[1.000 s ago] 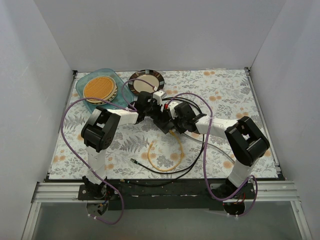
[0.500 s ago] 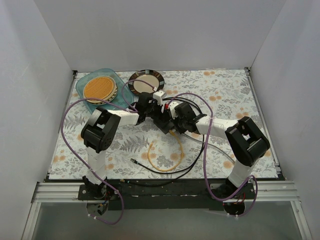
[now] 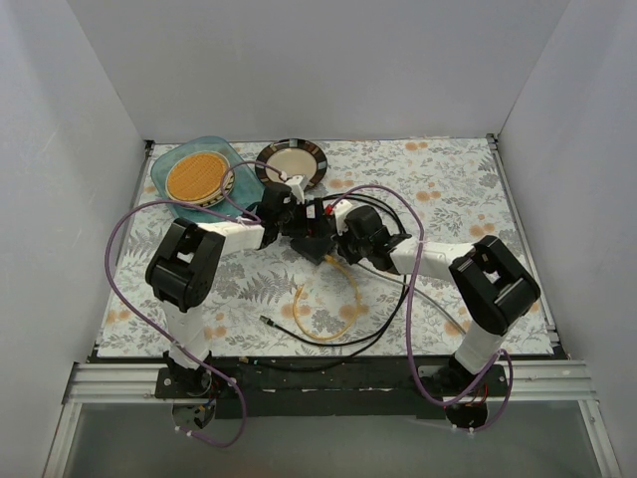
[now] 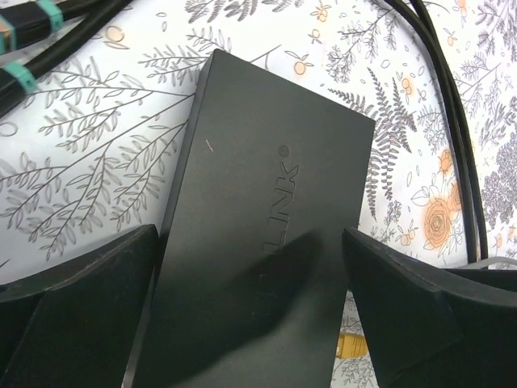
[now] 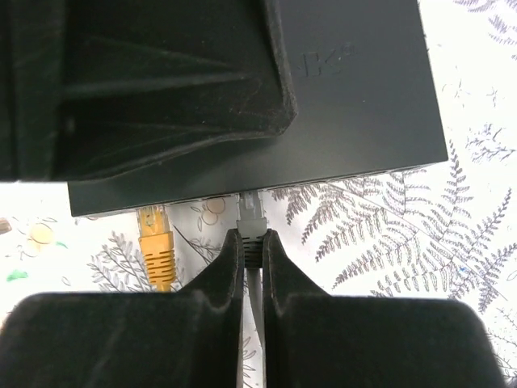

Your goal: Insert the plug into the switch port

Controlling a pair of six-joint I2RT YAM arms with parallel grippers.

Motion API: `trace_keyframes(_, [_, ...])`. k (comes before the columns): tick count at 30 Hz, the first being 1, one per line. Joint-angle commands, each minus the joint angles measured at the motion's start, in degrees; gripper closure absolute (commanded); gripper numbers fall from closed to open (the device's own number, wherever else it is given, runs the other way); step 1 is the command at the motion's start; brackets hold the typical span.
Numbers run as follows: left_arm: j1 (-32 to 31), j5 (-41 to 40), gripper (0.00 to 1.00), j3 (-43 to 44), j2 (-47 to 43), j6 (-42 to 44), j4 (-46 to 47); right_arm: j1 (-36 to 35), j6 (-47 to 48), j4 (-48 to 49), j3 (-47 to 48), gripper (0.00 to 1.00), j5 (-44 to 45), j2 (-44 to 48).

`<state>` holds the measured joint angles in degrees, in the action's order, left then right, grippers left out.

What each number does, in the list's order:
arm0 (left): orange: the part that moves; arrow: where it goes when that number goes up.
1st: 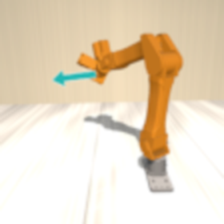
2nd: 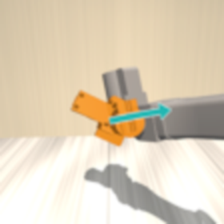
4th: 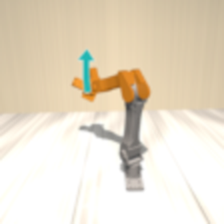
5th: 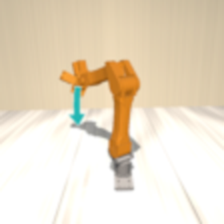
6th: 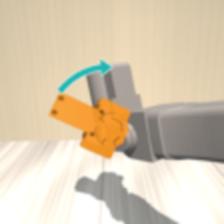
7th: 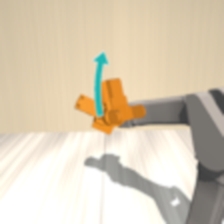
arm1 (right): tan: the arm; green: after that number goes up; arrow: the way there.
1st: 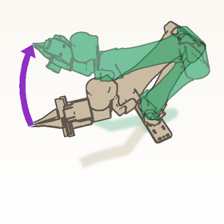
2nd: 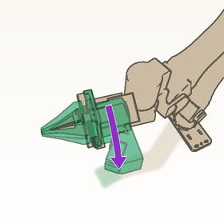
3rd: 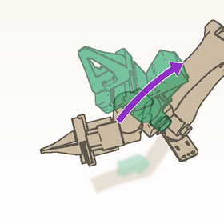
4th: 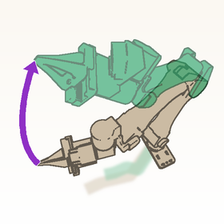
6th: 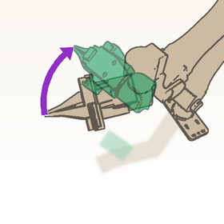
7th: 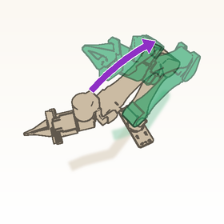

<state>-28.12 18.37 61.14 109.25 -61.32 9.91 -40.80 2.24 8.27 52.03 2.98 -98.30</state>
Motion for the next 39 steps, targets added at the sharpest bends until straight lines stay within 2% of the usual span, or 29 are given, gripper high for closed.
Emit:
trace_keyframes(1, [-0.8, 0.0, 0.02, 4.0, -3.3, -2.9, -6.9, 0.1, -1.8, 12.8, 0.4, 0.87, 0.5, 4.4])
trace_keyframes(7, [0.3, -3.5, 0.02, 4.9, -2.4, -3.8, -9.6, 0.1, -2.8, 9.1, 0.3, 0.7, 1.9, 5.5])
trace_keyframes(8, [0.4, -5.0, 0.02, 4.7, -2.6, -4.0, -9.6, 0.1, -3.1, 8.3, 0.5, 0.64, 2.3, 5.5])
trace_keyframes(12, [2.0, -5.7, 0.02, 5.3, -3.6, -4.5, -11.4, 0.1, -3.4, 2.4, 2.0, 0.56, 4.5, 5.1])
trace_keyframes(17, [2.7, -6.2, 0.02, 5.5, -7.3, -3.9, -11.5, 0.1, -3.9, 1.5, -0.5, 0.48, 5.4, 8.6])
trace_keyframes(20, [2.7, -6.0, 0.02, 3.9, -12.2, -3.5, -10.9, 0.1, -4.2, 1.5, -2.5, 0.29, 5.1, 12.9])
trace_keyframes(23, [2.7, -5.0, 0.02, 3.0, -16.7, -3.2, -11.7, 0.1, -4.0, 1.2, -3.9, 0.18, 3.9, 18.5])
trace_keyframes(29, [2.7, -3.0, 0.02, 0.3, -25.6, -3.3, -14.6, 0.1, -4.2, -4.8, -3.5, 0.11, 1.2, 24.4])
trace_keyframes(33, [2.7, -3.1, 0.02, -2.8, -31.7, -5.5, -16.9, 0.0, -5.0, -6.9, -5.6, 0.09, -2.1, 28.5])
trace_keyframes(39, [2.7, -2.5, 0.02, -10.6, -40.9, -7.2, -20.2, -3.7, -5.5, -8.2, -9.6, 0.09, -0.8, 35.3])
